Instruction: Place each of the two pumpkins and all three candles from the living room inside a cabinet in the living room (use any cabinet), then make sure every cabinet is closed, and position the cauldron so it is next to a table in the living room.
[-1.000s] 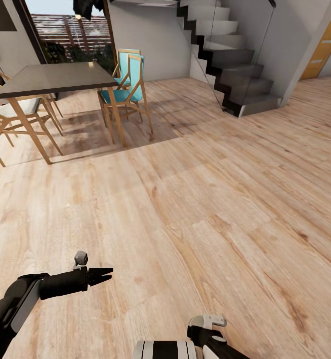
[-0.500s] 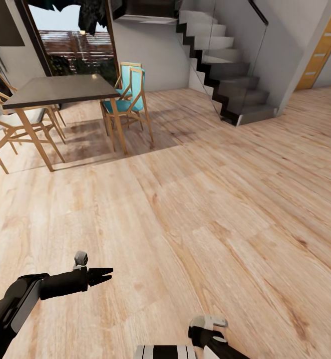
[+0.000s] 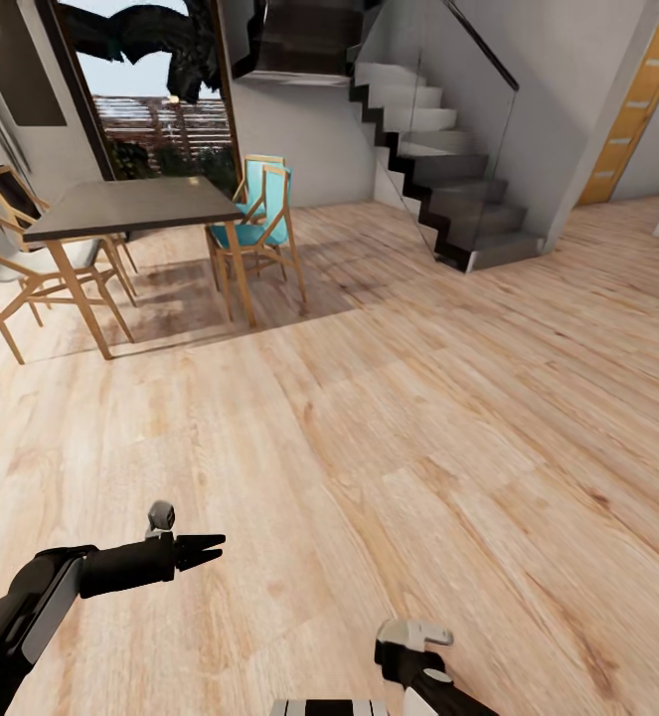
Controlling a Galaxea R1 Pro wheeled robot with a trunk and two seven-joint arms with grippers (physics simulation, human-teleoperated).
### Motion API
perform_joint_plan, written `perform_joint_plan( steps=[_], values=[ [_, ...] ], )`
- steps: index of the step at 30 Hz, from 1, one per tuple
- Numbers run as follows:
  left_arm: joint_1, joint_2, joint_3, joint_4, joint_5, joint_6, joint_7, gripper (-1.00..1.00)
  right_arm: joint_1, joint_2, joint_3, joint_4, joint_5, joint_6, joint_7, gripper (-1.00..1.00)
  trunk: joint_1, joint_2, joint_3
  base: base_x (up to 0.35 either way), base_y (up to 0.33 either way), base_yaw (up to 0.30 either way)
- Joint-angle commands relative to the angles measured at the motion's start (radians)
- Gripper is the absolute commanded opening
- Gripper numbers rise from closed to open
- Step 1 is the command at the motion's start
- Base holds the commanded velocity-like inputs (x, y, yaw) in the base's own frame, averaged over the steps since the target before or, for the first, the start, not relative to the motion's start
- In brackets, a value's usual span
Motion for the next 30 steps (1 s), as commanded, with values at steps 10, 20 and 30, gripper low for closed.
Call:
perform_joint_plan(
  steps=[10,20,30],
  values=[
    [0.000,0.000,0.001,0.001,0.002,0.007,-0.001,1.00,0.000,0.000,0.009,-0.001,-0.013,-0.020,-0.005,-1.00,-0.005,0.002,0.038,0.000,0.000,0.000],
    [0.000,0.002,0.002,0.000,-0.006,0.006,0.003,1.00,0.000,0.003,0.008,-0.002,-0.014,-0.022,-0.004,-1.00,-0.009,0.004,0.077,0.000,0.000,0.000],
    [0.000,0.070,0.027,0.054,-0.033,0.001,0.024,1.00,0.000,-0.001,0.004,-0.250,-0.038,0.128,-0.113,-1.00,-0.014,0.007,0.115,0.000,0.000,0.002]
  ],
)
